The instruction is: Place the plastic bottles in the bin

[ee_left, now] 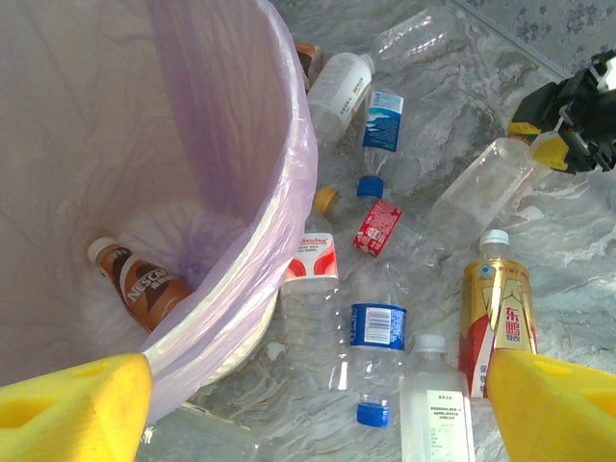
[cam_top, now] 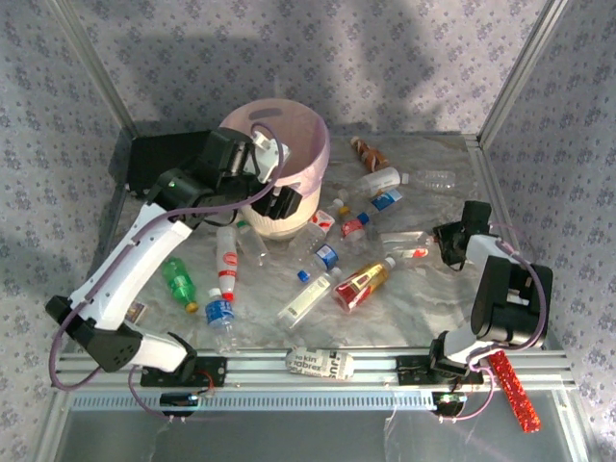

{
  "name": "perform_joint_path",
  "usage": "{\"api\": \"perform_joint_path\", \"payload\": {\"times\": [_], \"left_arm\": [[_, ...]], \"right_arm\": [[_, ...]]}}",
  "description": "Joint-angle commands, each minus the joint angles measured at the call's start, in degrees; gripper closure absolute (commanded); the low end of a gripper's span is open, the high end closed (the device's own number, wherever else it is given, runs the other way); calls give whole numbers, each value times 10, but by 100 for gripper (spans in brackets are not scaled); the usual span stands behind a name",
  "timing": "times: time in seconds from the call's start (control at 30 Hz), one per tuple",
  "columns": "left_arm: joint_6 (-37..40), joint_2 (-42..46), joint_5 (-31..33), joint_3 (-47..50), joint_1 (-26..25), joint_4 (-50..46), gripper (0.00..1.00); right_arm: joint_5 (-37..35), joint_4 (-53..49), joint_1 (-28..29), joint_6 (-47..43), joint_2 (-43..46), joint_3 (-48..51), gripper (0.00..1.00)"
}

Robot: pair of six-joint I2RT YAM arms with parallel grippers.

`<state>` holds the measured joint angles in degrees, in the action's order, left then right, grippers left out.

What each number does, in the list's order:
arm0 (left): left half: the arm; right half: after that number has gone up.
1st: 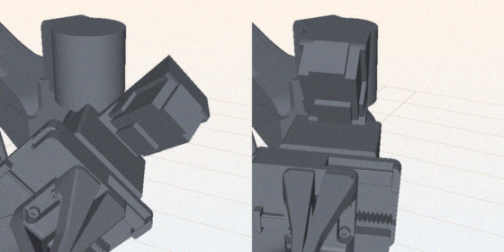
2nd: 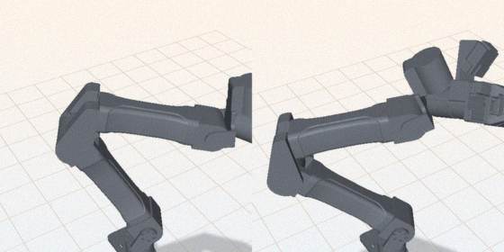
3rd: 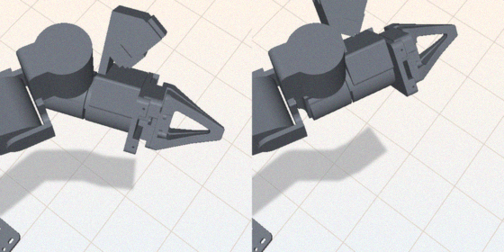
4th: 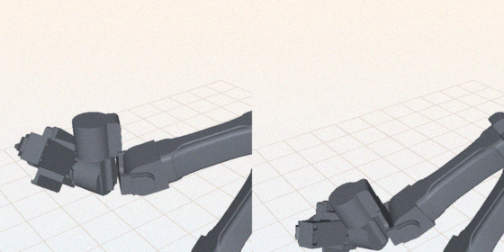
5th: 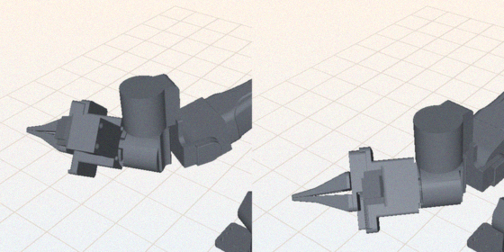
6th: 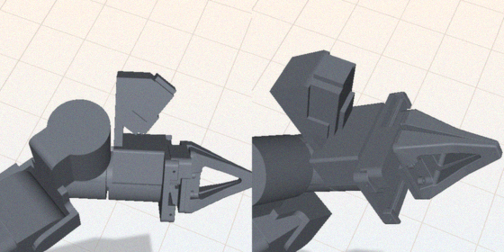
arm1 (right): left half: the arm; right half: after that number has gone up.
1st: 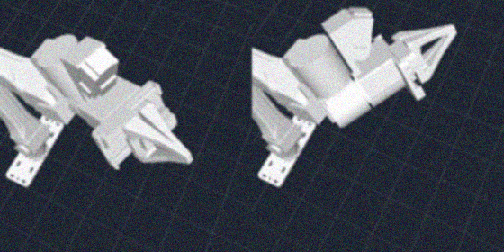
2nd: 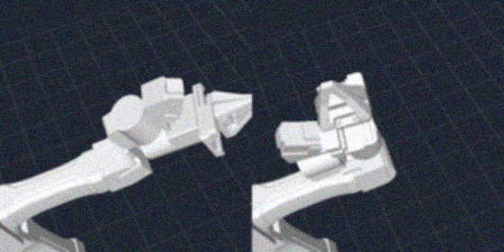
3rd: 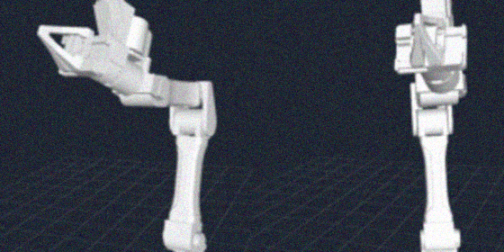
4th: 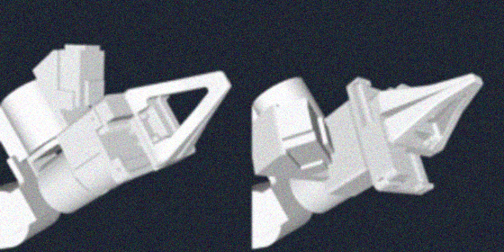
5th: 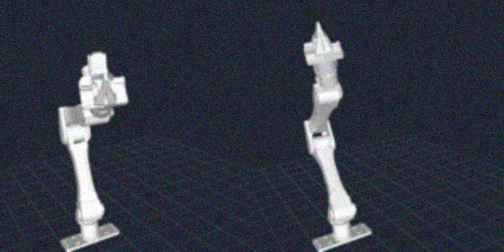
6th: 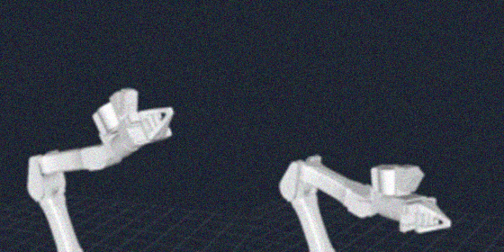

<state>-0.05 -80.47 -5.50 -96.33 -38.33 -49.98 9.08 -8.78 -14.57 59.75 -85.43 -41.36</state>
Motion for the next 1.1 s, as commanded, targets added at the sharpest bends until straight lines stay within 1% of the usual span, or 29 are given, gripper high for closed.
{"api": "perform_joint_path", "payload": {"times": [0.0, 0.07, 0.2, 0.33, 0.43, 0.57, 0.63, 0.73, 0.77, 0.87, 0.97, 1.07], "left_arm": [[-5, -10, -6, -13, -7, 19, 10], [-7, -18, -10, -21, -9, 22, 10], [-10, -35, -17, -35, -18, 26, 10], [-7, -52, -24, -49, -38, 30, 10], [5, -66, -27, -60, -60, 32, 10], [4, -99, -27, -91, -85, 26, 9], [6, -117, -31, -106, -97, 29, 5], [10, -154, -41, -132, -119, 32, 3], [12, -169, -47, -142, -125, 31, 2], [9, -210, -55, -168, -138, 38, 0], [1, -243, -51, -187, -147, 48, 0], [11, -266, -34, -196, -162, 53, 0]], "right_arm": [[15, -9, -14, -11, 23, -23, 51], [23, -14, -22, -14, 36, -29, 54], [38, -30, -37, -23, 65, -43, 56], [57, -55, -46, -35, 111, -57, 57], [74, -71, -43, -47, 156, -67, 60], [69, -127, -26, -78, 222, -93, 65], [67, -150, -15, -88, 251, -104, 65], [66, -173, 17, -90, 281, -120, 66], [66, -178, 33, -89, 287, -126, 68], [59, -185, 82, -81, 295, -139, 69], [44, -187, 136, -74, 298, -152, 69], [31, -180, 181, -63, 294, -155, 69]]}}
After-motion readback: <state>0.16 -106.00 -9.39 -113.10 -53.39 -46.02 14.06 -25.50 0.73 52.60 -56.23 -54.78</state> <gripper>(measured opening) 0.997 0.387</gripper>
